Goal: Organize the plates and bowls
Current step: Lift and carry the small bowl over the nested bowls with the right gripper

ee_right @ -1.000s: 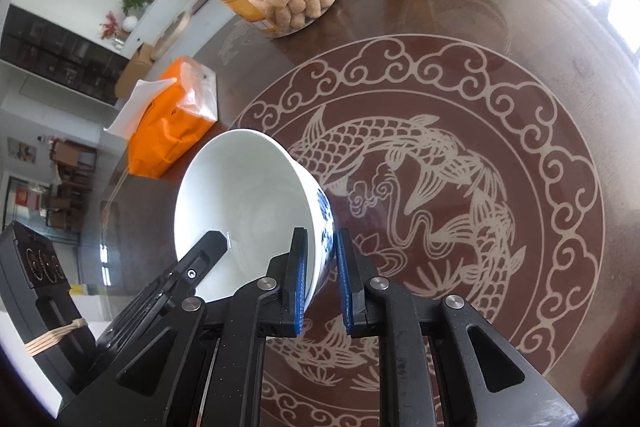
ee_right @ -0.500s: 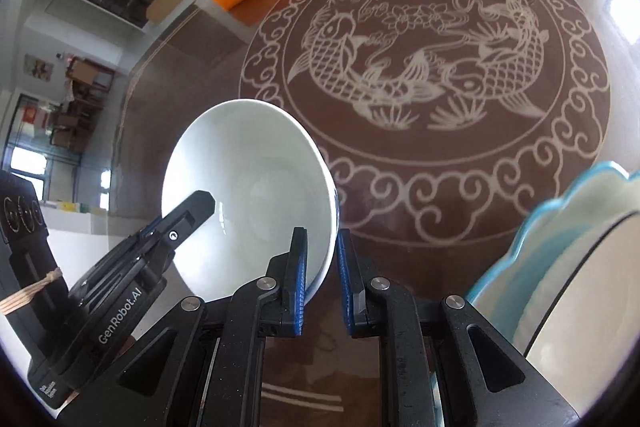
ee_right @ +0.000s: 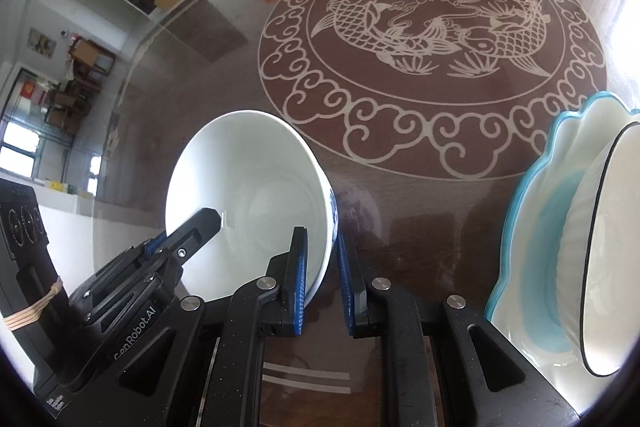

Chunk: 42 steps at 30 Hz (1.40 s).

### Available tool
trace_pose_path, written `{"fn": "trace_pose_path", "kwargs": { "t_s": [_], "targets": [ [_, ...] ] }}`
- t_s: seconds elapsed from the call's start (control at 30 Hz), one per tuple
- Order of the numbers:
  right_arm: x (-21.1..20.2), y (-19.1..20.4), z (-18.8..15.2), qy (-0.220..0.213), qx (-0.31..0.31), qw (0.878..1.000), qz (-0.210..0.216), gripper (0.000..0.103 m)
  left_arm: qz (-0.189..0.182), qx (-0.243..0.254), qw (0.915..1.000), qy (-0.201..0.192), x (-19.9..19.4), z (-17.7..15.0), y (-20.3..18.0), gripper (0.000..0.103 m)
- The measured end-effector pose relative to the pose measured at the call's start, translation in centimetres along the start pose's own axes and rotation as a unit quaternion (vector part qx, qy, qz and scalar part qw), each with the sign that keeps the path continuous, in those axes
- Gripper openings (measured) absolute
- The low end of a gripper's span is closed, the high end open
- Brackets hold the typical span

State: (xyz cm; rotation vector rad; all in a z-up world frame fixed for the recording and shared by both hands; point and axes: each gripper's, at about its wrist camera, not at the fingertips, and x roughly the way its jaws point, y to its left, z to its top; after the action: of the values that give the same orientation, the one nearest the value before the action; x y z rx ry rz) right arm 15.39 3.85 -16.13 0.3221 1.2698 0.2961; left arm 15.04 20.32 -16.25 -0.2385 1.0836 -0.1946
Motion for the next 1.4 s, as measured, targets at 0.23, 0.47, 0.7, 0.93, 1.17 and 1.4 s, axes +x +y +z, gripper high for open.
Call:
{"fn": "trace_pose_path", "kwargs": {
  "t_s": [0.23, 0.47, 0.7, 0.93, 1.17, 1.4],
  "targets": [
    [-0.6, -0.1, 0.9, -0.034, -0.007, 0.999, 0.002, 0.04, 0.007, -0.007, 0.9996, -0.026, -1.3, 0.5, 0.4, 0.065],
    [-1.0, -0.6, 1.6, -0.044, -0.019, 0.999, 0.003, 0.042, 0.019, -0.005, 0.9997, -0.012, -0.8, -0.1, 0.3, 0.065],
    [-0.4, -0.2, 1.7, -0.046, -0.041, 0.998, -0.004, 0.039, 0.03, -0.002, 0.9995, -0.006, -0.3, -0.2, 0.0, 0.063],
    [1.0, 0.1, 2.0, -0.029, -0.057, 0.998, -0.001, 0.014, 0.023, 0.008, 0.9997, 0.003, 0.1, -0.2, -0.3, 0.012],
    [-0.1, 0.4, 1.0, -0.038, -0.057, 0.998, 0.013, 0.01, 0.012, -0.009, 0.9996, -0.024, -2.3, -0.4, 0.0, 0.006],
    [-4.3, 0.5, 0.3, -0.063, -0.034, 0.997, 0.04, 0.01, 0.011, 0.013, 0.9984, -0.054, -6.5, -0.5, -2.7, 0.006]
  ]
}}
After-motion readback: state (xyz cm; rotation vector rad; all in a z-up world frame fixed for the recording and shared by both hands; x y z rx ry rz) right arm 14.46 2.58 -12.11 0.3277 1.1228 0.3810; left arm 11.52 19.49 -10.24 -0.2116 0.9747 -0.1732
